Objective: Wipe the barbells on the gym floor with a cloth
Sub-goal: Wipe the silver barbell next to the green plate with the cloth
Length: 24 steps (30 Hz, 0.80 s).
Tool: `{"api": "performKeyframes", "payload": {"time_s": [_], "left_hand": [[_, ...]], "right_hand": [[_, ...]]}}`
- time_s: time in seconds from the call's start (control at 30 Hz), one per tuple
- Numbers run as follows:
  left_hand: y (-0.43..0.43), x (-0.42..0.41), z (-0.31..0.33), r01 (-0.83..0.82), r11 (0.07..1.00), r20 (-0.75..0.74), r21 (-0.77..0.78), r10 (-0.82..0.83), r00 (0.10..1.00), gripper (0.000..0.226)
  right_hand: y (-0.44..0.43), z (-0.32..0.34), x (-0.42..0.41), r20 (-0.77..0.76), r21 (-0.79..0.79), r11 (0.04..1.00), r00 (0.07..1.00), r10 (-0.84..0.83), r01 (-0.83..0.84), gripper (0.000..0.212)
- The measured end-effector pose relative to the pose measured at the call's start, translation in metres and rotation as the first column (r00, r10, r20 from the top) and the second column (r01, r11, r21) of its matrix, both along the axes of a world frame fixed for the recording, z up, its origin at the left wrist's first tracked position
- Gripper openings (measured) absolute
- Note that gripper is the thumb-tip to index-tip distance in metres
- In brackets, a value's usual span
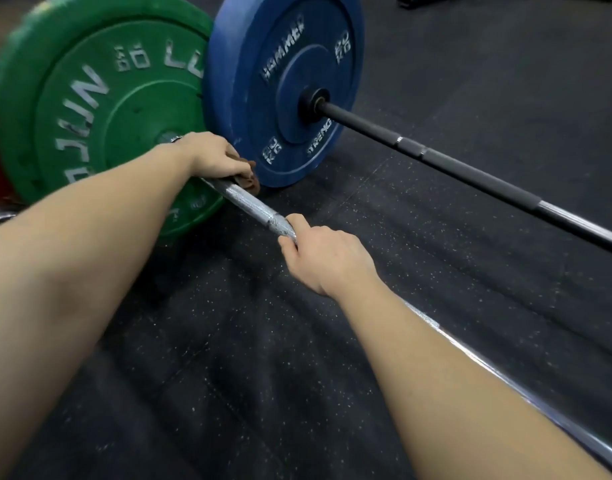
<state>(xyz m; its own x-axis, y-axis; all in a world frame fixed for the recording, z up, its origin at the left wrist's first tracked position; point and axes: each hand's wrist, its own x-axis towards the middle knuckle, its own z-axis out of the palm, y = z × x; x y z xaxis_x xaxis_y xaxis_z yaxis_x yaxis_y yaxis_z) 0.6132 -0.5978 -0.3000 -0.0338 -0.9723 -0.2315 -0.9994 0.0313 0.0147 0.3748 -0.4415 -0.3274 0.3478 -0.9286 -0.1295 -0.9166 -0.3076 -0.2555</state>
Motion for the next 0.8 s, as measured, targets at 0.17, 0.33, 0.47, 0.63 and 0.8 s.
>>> {"api": "performKeyframes", "payload": {"time_s": [0.17,0.33,0.47,0.63,0.8], "left_hand": [[0.000,0.001,-0.002,-0.010,0.997,-0.154,-0.073,-0.002,0.988,0.020],[0.001,0.000,-0.002,-0.015,0.999,-0.174,-0.052,0.006,0.985,0.015],[0.004,-0.004,-0.007,-0.024,0.998,-0.095,-0.064,0.018,0.995,0.028],[0.009,-0.020,-0.008,-0.083,0.992,-0.144,-0.093,0.069,0.987,0.045],[0.019,-0.036,-0.007,-0.024,1.000,-0.119,-0.015,0.022,0.993,0.039]], "right_hand": [[0.001,0.000,0.002,-0.009,-0.014,1.000,1.000,0.000,0.000,0.036],[0.003,0.000,0.002,-0.011,-0.030,1.000,1.000,-0.006,0.006,0.036],[0.006,0.001,0.002,-0.025,-0.057,0.998,1.000,-0.006,0.004,0.036],[0.007,0.000,0.003,-0.039,-0.076,0.997,0.999,-0.002,-0.001,0.035],[0.009,0.000,0.004,-0.050,-0.120,0.993,0.999,-0.009,0.003,0.034]]}}
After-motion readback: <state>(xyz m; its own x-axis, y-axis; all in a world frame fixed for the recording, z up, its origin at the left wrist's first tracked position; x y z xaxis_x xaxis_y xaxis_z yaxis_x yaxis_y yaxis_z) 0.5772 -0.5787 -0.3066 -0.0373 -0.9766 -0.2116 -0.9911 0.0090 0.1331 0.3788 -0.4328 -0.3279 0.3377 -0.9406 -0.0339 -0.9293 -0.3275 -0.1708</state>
